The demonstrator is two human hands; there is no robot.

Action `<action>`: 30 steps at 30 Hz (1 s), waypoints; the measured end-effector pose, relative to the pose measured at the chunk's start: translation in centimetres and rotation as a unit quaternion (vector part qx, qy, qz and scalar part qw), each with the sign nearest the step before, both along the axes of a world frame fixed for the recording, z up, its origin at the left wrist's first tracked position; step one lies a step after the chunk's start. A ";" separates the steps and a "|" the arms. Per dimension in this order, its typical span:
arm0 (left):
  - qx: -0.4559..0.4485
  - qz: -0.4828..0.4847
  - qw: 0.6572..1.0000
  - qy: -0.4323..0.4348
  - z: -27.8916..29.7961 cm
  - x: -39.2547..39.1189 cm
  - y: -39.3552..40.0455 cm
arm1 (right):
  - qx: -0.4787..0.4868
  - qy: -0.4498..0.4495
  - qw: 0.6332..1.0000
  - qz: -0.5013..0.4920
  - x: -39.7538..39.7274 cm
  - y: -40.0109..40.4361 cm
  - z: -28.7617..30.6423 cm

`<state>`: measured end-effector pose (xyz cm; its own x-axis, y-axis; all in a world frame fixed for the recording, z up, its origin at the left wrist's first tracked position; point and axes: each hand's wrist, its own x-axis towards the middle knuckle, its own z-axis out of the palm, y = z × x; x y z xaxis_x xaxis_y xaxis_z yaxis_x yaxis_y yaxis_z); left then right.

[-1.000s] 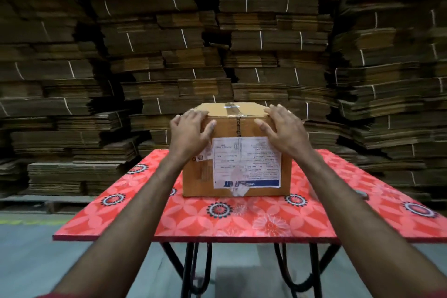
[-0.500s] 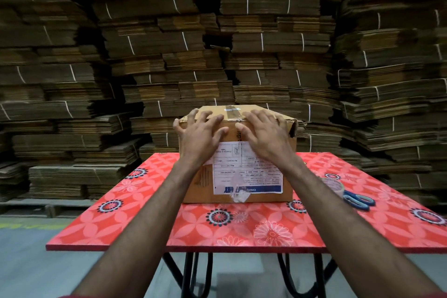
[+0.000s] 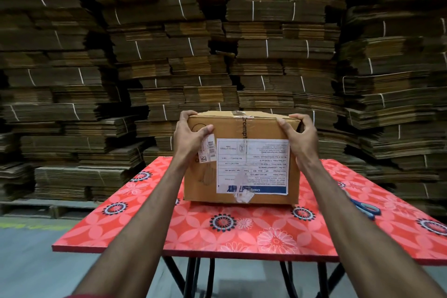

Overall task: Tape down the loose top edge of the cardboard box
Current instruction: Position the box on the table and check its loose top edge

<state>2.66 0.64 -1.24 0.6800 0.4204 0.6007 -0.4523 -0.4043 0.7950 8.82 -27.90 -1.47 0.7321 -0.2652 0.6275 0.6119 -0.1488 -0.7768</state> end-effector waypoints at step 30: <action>0.411 0.172 0.893 -0.064 -0.8 -2.8 -2.8 | -0.410 -0.168 0.877 -0.187 -4.2 4.9 -2.0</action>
